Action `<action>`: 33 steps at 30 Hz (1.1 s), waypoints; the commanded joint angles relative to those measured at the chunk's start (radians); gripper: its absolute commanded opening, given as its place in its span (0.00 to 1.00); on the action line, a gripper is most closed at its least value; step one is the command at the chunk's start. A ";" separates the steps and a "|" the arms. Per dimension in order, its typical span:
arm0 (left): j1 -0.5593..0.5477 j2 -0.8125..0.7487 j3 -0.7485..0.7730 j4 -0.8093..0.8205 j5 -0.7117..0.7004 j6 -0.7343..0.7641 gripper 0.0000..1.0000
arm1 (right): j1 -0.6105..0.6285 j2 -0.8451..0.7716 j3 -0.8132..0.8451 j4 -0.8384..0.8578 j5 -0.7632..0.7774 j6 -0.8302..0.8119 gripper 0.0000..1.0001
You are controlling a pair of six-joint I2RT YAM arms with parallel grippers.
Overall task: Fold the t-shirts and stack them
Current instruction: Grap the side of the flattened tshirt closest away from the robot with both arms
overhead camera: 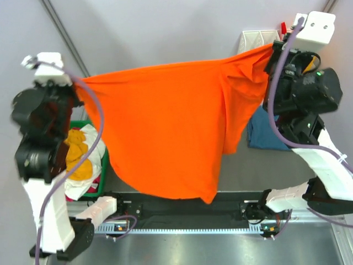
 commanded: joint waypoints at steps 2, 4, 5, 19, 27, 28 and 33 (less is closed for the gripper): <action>0.001 0.097 -0.097 0.142 0.018 -0.011 0.00 | -0.251 0.001 0.036 -0.560 -0.209 0.558 0.00; 0.003 0.108 -0.157 0.171 0.020 -0.016 0.00 | -0.352 0.012 -0.001 -0.608 -0.301 0.626 0.00; 0.003 0.111 -0.176 0.185 0.021 -0.020 0.00 | -0.406 0.015 -0.022 -0.619 -0.359 0.664 0.00; 0.021 0.646 0.180 0.288 0.037 0.007 0.00 | -0.715 0.449 0.232 -0.683 -0.718 0.847 0.00; 0.066 1.002 0.716 0.277 0.024 -0.062 0.00 | -0.741 0.598 0.559 -0.587 -0.781 0.816 0.00; 0.069 1.004 0.732 0.295 0.027 -0.071 0.00 | -0.732 0.589 0.571 -0.564 -0.774 0.801 0.00; 0.069 0.906 0.668 0.374 0.049 -0.082 0.00 | -0.686 0.519 0.533 -0.540 -0.716 0.752 0.00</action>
